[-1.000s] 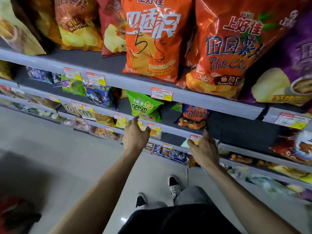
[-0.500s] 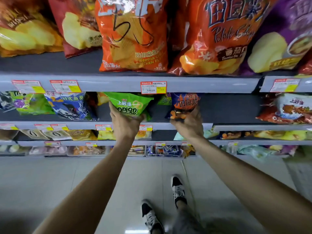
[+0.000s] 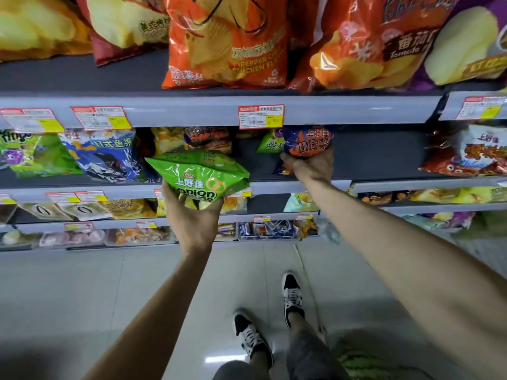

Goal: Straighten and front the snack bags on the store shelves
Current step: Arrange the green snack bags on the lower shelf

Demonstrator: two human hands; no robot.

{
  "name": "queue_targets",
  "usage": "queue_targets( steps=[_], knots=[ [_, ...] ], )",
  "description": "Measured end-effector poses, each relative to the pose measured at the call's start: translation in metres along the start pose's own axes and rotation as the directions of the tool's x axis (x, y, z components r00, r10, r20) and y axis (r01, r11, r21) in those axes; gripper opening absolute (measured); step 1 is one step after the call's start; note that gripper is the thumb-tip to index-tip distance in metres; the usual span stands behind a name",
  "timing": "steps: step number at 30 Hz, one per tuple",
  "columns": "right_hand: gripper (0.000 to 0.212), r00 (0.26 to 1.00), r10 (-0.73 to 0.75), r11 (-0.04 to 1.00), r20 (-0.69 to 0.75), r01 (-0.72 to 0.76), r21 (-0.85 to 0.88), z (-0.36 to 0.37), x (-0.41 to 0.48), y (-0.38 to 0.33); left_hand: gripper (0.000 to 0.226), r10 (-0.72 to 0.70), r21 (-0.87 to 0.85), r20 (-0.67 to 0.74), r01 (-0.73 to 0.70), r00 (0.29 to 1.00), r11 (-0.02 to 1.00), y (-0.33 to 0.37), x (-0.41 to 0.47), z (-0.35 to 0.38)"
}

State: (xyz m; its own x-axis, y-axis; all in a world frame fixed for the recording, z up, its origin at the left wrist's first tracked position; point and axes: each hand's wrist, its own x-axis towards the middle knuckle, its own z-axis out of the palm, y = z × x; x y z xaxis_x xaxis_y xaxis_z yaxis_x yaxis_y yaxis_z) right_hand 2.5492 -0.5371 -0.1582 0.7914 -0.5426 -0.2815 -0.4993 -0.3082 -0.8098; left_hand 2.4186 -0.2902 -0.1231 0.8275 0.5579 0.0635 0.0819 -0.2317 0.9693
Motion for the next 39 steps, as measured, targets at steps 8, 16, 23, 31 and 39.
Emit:
queue_targets(
  steps=[8, 16, 23, 31, 39],
  knots=[
    [0.09, 0.995, -0.042, 0.997, -0.092, 0.047, 0.054, -0.004, -0.038, -0.005, 0.096, -0.028, 0.037, -0.064, 0.03, 0.998, 0.999, -0.016, 0.007, -0.044],
    [0.093, 0.984, -0.163, 0.98, -0.064, 0.169, 0.102, 0.082, -0.114, -0.033, 0.101, -0.085, 0.057, -0.046, 0.088, 0.995, 0.995, -0.03, 0.007, -0.065],
    [0.117, 0.998, -0.026, 0.986, 0.055, 0.035, -0.166, 0.129, -0.138, -0.065, 0.1, -0.083, 0.053, -0.085, 0.088, 0.993, 0.995, -0.036, 0.005, -0.084],
    [0.146, 0.954, -0.158, 0.946, 0.255, 0.22, -0.237, 0.11, -0.127, -0.039, 0.083, -0.053, 0.114, -0.012, 0.054, 0.999, 0.992, -0.034, -0.003, -0.074],
    [0.07, 0.908, -0.303, 0.953, 0.291, 0.292, 0.081, 0.047, -0.12, 0.011, 0.097, -0.072, 0.189, 0.193, 0.035, 0.978, 0.981, -0.02, -0.036, -0.027]
  ],
)
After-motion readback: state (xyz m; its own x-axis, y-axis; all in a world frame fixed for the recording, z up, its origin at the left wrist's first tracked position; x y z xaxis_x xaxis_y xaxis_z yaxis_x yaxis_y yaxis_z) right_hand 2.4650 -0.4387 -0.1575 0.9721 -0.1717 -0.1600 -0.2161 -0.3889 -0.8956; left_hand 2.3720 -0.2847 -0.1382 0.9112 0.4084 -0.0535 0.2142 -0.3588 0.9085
